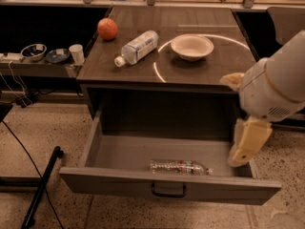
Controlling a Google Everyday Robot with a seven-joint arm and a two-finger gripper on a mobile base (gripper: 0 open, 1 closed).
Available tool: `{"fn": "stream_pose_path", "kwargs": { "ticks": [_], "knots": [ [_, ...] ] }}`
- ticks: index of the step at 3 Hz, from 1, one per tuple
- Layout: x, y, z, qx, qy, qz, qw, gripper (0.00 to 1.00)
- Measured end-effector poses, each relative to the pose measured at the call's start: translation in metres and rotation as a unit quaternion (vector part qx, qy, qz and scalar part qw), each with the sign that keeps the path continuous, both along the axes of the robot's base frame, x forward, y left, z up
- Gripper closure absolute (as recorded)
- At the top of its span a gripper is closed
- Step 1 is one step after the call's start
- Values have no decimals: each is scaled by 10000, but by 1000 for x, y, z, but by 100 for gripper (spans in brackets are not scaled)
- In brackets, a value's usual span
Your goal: Pick water bottle from top drawer and place on counter
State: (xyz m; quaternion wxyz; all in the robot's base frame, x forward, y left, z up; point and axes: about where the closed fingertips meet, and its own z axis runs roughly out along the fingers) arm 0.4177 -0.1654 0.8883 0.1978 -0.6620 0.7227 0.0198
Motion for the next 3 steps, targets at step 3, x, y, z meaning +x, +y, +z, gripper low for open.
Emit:
{"fn": "stream_pose_path", "kwargs": {
  "ticks": [3],
  "knots": [
    [29, 41, -87, 201, 363, 589, 9974, 0]
  ]
}}
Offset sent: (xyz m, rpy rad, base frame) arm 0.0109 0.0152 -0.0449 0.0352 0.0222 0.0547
